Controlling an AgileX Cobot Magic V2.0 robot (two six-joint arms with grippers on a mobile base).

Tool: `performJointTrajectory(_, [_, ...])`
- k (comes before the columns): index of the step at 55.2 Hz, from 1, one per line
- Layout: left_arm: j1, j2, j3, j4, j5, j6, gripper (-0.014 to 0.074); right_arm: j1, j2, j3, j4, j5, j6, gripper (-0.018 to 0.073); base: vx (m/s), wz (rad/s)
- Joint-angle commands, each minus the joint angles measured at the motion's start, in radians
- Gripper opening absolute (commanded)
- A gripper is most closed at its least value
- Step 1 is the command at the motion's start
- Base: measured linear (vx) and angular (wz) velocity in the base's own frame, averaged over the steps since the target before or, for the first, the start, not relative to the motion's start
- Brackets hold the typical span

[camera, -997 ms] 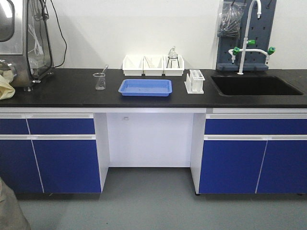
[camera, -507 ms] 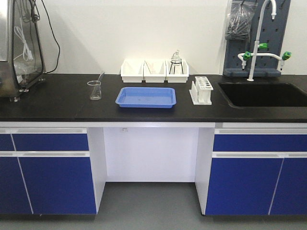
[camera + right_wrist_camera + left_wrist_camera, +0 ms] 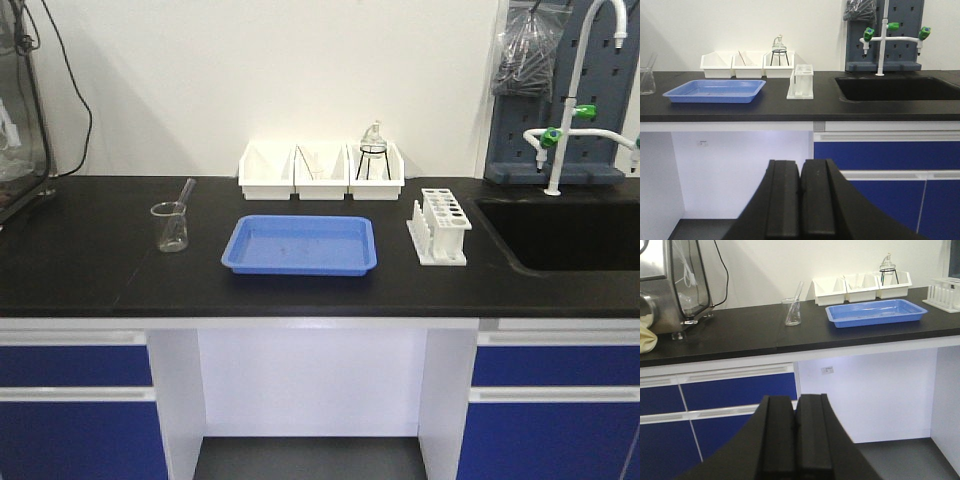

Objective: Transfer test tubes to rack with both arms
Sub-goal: 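Drive the base forward up to the bench with the beaker and rack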

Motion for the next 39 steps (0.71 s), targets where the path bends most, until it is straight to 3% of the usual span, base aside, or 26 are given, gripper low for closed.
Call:
performJointTrajectory(1, [-0.002, -0.004, 0.025, -0.007, -0.081, -0.009, -0.0008, -0.005, -0.01, 0.005, -0.009, -0.088, -0.003, -0.0011, 0.48, -0.02])
performJointTrajectory(39, [-0.002, -0.004, 0.025, -0.007, -0.081, -0.009, -0.0008, -0.005, -0.01, 0.005, -0.009, -0.088, -0.003, -0.0011, 0.46, -0.01])
